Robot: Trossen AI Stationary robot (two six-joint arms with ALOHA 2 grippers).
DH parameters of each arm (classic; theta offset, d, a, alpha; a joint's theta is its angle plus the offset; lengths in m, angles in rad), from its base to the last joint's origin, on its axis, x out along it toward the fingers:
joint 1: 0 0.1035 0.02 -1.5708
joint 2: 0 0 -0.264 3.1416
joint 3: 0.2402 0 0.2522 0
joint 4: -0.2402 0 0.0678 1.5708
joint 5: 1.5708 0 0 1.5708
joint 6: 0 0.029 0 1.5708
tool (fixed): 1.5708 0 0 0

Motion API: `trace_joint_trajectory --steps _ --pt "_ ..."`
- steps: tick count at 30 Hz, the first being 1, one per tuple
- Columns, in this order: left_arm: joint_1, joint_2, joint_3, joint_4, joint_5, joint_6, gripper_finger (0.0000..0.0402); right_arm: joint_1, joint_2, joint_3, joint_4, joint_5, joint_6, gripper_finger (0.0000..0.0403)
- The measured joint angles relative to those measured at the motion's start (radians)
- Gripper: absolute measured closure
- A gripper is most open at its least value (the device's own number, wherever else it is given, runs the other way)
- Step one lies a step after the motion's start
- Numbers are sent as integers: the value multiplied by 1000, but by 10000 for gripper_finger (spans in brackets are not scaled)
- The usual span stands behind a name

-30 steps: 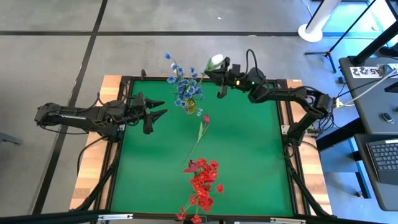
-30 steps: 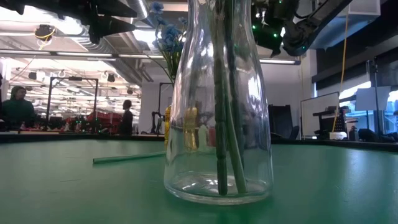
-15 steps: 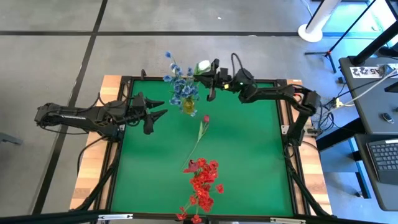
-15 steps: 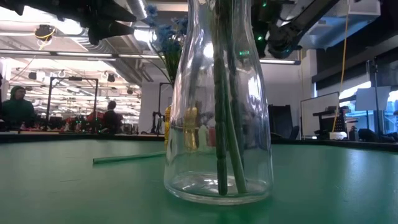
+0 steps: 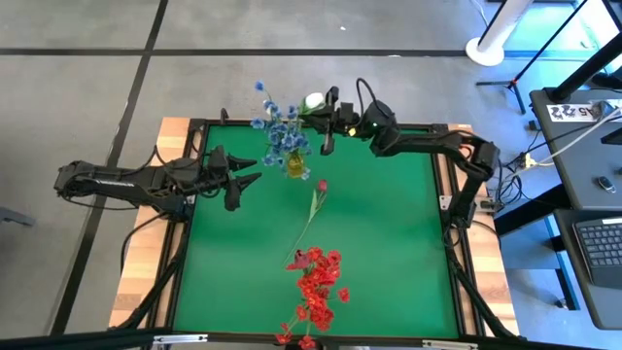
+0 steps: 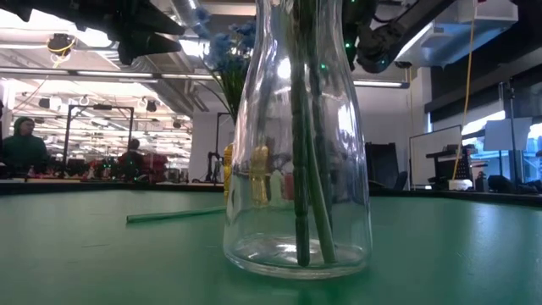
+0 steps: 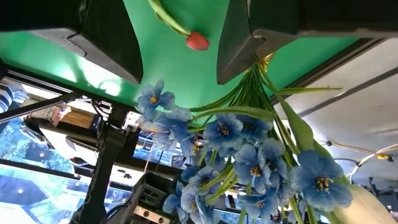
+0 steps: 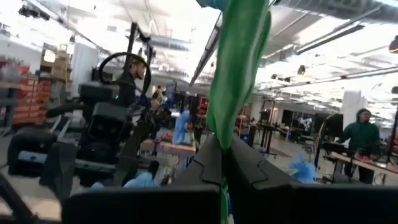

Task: Sort flowers into vase by color
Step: Put the white flower into the yellow vase

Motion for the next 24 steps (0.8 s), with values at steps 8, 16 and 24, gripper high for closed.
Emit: trace_joint_trajectory --steps 8,16,24 --pt "0 0 0 0 0 -16 200 0 -48 0 -115 -11 -29 401" --pt "0 0 0 0 -8 -15 200 4 -47 -4 -239 -57 -27 401" --pt "0 0 0 0 -27 -15 200 9 -47 -3 -347 -59 -32 400"
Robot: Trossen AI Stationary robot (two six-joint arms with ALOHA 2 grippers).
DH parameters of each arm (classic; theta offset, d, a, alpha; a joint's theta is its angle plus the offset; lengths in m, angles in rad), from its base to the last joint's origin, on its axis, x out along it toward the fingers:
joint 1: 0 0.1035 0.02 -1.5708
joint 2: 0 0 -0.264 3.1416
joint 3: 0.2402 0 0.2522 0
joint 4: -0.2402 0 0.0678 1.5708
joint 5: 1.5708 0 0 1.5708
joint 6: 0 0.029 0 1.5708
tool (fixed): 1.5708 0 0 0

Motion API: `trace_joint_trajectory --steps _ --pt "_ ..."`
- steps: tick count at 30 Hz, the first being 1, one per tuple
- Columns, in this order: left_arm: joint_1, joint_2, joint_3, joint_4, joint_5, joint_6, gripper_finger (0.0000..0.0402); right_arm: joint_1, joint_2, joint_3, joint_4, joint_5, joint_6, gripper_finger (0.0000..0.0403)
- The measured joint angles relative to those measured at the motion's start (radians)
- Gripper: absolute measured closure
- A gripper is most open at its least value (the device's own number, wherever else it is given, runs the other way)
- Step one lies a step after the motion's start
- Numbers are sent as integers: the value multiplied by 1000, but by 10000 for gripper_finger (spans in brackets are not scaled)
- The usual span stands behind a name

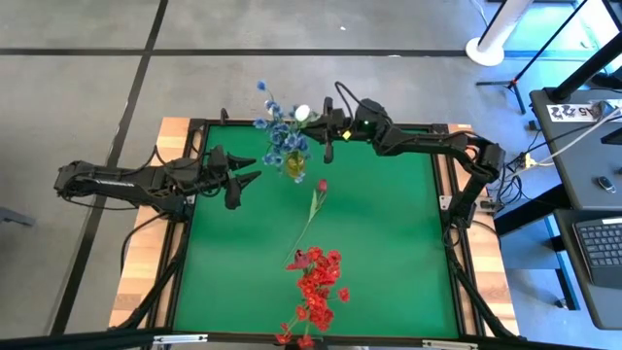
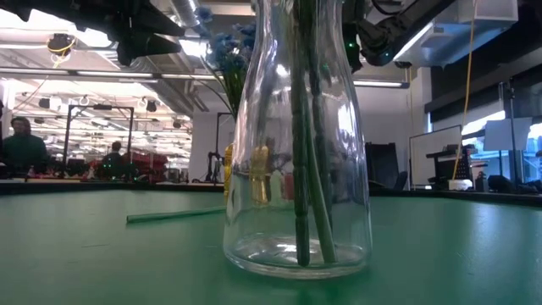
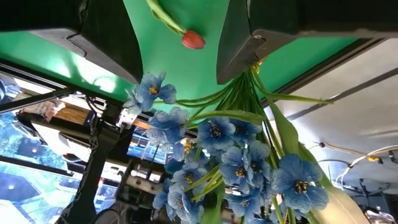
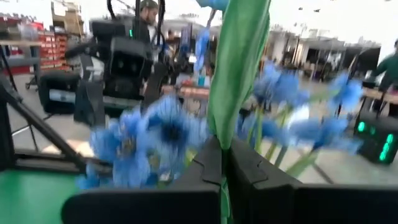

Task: Sort flowers into vase by color
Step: Put the white flower into the yellow vase

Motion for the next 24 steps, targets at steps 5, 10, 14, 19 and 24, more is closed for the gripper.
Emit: trace_joint_trajectory --steps 5,10,14,19,24 --pt "0 0 0 -1 0 0 200 -1 0 0 -154 -9 -22 394" --pt "0 0 0 -1 0 0 200 -1 0 0 -313 -9 -29 381" --pt "0 0 0 -1 -6 0 200 -1 -1 1 -357 -9 -42 367" --pt "0 0 0 -1 -10 0 200 -1 -4 9 -361 -5 -45 326" --pt "0 0 0 0 -14 0 200 -1 -26 63 -420 10 -60 255"
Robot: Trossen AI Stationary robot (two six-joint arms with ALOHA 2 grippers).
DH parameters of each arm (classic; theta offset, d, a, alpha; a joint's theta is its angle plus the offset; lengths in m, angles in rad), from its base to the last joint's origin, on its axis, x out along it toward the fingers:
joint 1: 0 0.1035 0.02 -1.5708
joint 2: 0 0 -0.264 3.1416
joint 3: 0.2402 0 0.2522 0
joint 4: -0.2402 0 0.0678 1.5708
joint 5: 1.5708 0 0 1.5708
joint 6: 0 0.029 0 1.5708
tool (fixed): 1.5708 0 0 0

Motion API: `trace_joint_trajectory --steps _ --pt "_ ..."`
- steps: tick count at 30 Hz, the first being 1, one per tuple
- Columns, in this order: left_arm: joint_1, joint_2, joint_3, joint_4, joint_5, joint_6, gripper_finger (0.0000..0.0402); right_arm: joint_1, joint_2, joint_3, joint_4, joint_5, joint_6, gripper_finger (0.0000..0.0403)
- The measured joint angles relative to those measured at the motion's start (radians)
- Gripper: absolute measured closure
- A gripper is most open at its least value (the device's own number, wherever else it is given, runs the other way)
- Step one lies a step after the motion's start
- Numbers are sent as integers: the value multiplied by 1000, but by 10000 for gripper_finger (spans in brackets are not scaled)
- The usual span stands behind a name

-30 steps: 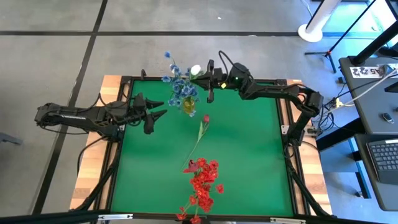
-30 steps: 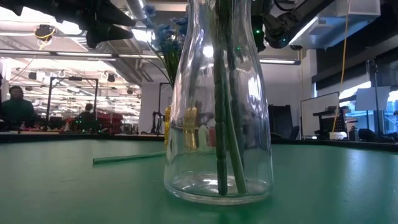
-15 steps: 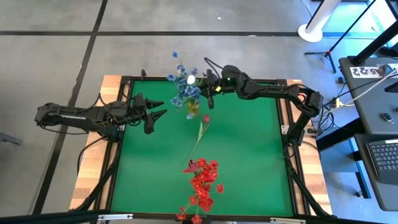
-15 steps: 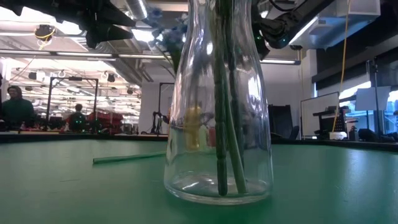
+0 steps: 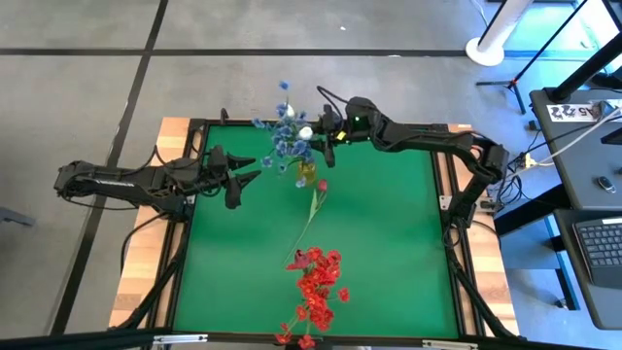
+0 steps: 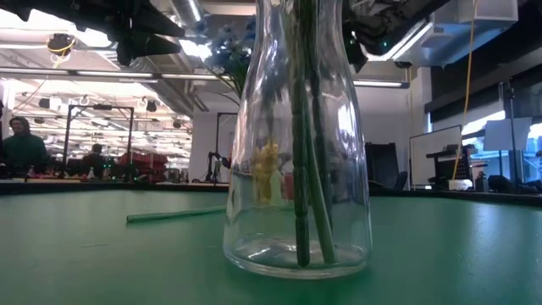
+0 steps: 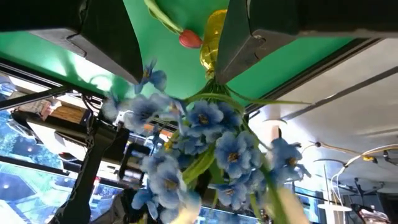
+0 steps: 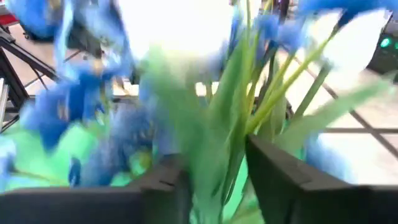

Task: Sort flowers into vase by color
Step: Put the white flower into the yellow vase, then put the red flower into the transparent vase

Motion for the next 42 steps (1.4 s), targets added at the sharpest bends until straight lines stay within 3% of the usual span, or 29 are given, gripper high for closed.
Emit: trace_joint_trajectory --steps 7,14,24,32,36,42 --pt "0 0 0 0 0 -5 200 0 -47 108 -275 85 -56 170" --pt "0 0 0 0 0 -6 200 0 -68 176 -469 86 -92 130" --pt "0 0 0 0 0 -10 200 0 -87 286 -672 93 -116 125" --pt "-1 0 0 -72 20 -68 200 1 -128 410 -1000 229 -139 125" --pt "-12 28 -1 -129 109 -147 200 1 -171 412 -1086 280 -92 126" --pt "-92 146 -30 -130 114 -298 200 2 -229 383 -1167 387 15 126"
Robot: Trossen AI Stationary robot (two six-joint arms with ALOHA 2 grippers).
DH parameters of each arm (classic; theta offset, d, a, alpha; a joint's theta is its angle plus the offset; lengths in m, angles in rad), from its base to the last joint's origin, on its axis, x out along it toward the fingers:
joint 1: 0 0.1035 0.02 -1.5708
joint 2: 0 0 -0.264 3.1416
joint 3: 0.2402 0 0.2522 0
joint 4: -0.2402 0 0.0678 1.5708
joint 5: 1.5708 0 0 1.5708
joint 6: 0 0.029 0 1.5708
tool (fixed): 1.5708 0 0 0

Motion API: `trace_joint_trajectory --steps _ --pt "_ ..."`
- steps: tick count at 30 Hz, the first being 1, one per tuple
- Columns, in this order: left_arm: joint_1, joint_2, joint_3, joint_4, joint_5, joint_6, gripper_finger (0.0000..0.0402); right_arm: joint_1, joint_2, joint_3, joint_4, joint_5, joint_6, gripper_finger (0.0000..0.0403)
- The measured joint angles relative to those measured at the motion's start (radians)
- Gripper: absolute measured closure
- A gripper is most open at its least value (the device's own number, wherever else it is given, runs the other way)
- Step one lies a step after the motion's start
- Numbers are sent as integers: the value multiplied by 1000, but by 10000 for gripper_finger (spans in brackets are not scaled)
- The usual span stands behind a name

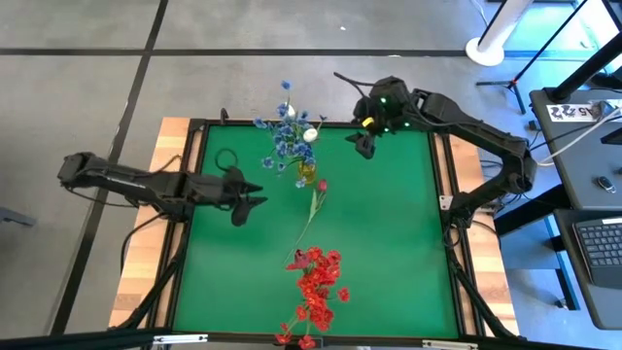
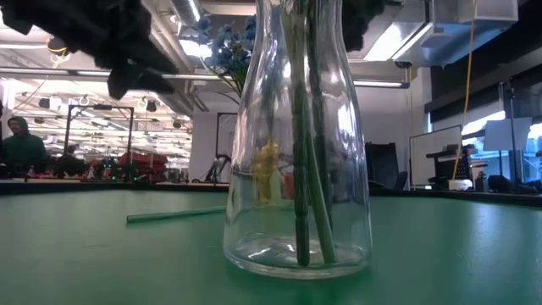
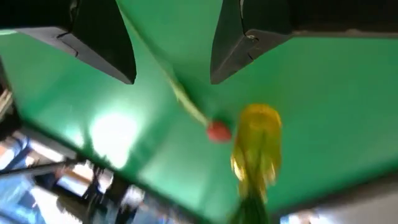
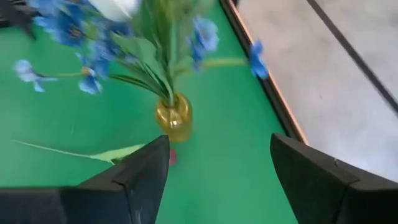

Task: Sort flowers into vase by color
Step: Put the red flower into the transparent vase

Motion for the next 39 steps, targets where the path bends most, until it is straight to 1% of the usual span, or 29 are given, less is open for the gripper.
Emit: trace_joint_trajectory --steps 3,7,12,15,18,21,24,26,29,31,33,37,39 --pt "-46 95 -1 44 -10 -60 200 15 -34 -68 5 26 30 126" --pt "-105 244 -1 188 -10 -99 200 62 -87 -194 28 54 75 126" --pt "-152 417 -1 379 -11 -132 200 172 -182 -406 187 64 145 126" --pt "-170 513 0 498 -37 -132 200 237 -235 -522 292 96 193 126" --pt "-188 613 32 546 -65 -124 200 291 -275 -618 379 125 242 126" --pt "-199 717 99 543 -82 -132 200 347 -300 -687 438 156 299 126" --pt "-202 826 193 500 -83 -136 200 413 -306 -720 444 191 369 126" --pt "-202 893 276 424 -90 -130 200 465 -311 -723 404 210 417 126" --pt "-198 979 403 234 -137 -134 200 568 -317 -723 376 267 472 126" --pt "-189 1025 473 117 -148 -152 200 641 -331 -723 359 335 499 126" --pt "-176 1057 527 41 -150 -177 200 708 -348 -723 347 417 512 126" --pt "-142 1089 575 -40 -151 -208 200 810 -371 -723 341 588 531 126" --pt "-121 1093 578 -38 -150 -223 200 842 -378 -723 341 639 536 126"
